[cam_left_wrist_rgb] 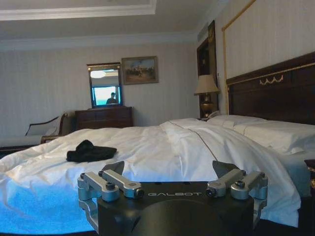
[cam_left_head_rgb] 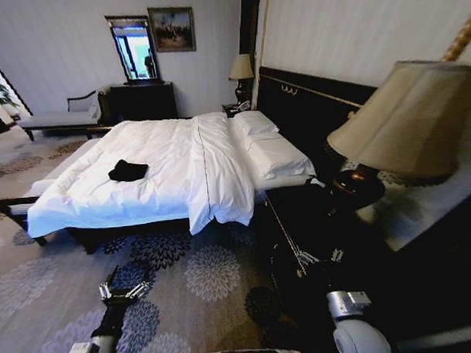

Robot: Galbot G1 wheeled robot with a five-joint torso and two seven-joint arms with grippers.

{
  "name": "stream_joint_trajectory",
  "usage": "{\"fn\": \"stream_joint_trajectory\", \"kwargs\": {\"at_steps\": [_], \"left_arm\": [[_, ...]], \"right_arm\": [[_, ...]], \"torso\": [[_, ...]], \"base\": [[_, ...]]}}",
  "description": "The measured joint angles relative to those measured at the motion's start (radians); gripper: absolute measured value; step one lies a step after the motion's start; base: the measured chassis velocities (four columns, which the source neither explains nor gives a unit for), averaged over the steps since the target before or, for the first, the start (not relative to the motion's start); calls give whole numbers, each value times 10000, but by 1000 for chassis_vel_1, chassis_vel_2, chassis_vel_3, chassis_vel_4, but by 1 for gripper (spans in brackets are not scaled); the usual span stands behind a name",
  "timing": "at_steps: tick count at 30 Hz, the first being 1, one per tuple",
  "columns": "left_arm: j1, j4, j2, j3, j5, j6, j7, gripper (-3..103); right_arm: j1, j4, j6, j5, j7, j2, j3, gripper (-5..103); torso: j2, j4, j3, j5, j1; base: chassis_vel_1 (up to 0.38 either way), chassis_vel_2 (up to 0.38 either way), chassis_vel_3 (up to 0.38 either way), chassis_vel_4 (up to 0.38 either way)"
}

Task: Fold the clothes on the bed.

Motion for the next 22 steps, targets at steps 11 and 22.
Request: {"fn": "stream_joint_trajectory", "kwargs": {"at_steps": [11, 22], "left_arm": [[-5, 0, 2, 0, 0, -1, 0, 100], [-4, 0, 2, 0, 0, -1, 0, 100]], "right_arm": [[17, 0, 0, 0, 0, 0, 0, 100], [14, 0, 0, 0, 0, 0, 0, 100]], "torso": [[-13, -2, 9, -1, 25], [-11, -2, 6, -1, 16]], "base": [[-8, 10, 10, -5], [0, 0, 0, 0]]}}
